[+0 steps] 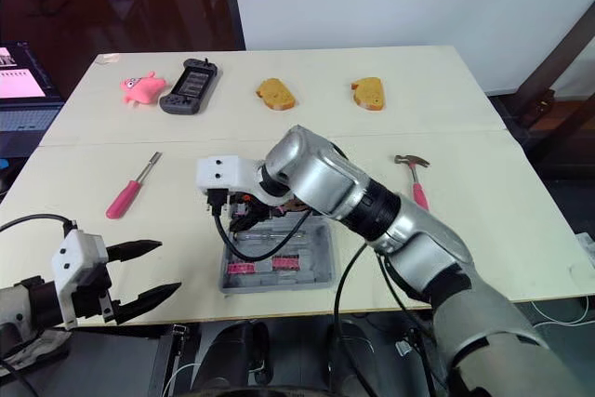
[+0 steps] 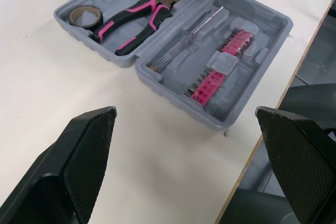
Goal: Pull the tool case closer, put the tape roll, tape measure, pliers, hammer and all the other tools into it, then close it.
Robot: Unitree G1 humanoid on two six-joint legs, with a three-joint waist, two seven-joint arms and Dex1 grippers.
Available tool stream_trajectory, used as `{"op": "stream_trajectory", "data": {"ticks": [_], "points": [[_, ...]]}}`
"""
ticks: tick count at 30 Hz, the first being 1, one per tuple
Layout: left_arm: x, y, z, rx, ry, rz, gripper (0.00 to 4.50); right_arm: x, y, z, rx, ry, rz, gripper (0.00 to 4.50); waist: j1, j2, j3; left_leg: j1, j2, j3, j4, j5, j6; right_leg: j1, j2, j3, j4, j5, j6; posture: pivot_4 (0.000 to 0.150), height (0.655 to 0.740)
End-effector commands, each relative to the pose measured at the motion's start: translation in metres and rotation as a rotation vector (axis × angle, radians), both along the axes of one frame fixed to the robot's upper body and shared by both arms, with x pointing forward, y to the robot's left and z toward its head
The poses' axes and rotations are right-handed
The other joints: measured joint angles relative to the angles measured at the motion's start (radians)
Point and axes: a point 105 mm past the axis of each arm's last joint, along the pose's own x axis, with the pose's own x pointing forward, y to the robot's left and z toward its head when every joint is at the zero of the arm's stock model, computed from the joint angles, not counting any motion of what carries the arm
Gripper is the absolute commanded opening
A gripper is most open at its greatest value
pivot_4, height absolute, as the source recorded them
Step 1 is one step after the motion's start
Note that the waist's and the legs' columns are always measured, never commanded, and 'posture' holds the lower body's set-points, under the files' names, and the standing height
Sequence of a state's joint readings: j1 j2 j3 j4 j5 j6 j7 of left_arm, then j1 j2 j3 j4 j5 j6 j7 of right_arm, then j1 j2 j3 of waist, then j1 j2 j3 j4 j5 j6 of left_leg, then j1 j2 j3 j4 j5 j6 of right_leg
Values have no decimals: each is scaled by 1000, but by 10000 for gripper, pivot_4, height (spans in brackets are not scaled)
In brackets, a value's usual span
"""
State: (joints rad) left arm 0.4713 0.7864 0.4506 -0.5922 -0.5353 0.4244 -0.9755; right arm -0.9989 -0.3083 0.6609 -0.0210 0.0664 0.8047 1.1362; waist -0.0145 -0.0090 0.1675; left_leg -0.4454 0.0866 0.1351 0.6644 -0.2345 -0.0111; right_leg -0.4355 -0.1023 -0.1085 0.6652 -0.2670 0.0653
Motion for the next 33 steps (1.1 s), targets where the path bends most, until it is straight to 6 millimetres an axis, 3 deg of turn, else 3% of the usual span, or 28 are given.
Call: {"op": "stream_trajectory", "data": {"ticks": [1,4,7,17,33], "points": [[2,0,7,6,-25,-29,45000,-1,-9,7,88,-74,38,25054,1,0,0,0,0,0,0,0,0,0,0,0,0,0,0,1500,7188],[5,2,8,14,-23,-46,45000,-6,-17,-13,113,-127,81,15279,0,0,0,1,0,0,0,0,0,1,0,0,0,0,0,1500,7188],[8,2,10,17,-25,-61,45000,0,-26,-41,71,-142,47,167,-4,0,0,1,0,0,0,0,0,1,0,0,0,0,0,1500,7188],[9,2,15,8,-34,-82,45000,11,-35,-69,50,-180,-28,167,-3,0,0,1,0,-1,0,1,0,1,0,0,0,0,0,1500,7188],[11,2,18,15,-45,-90,45000,24,-45,-92,4,-134,-131,167,-3,0,0,2,0,-1,0,1,-1,2,0,0,0,0,0,1500,7188]]}}
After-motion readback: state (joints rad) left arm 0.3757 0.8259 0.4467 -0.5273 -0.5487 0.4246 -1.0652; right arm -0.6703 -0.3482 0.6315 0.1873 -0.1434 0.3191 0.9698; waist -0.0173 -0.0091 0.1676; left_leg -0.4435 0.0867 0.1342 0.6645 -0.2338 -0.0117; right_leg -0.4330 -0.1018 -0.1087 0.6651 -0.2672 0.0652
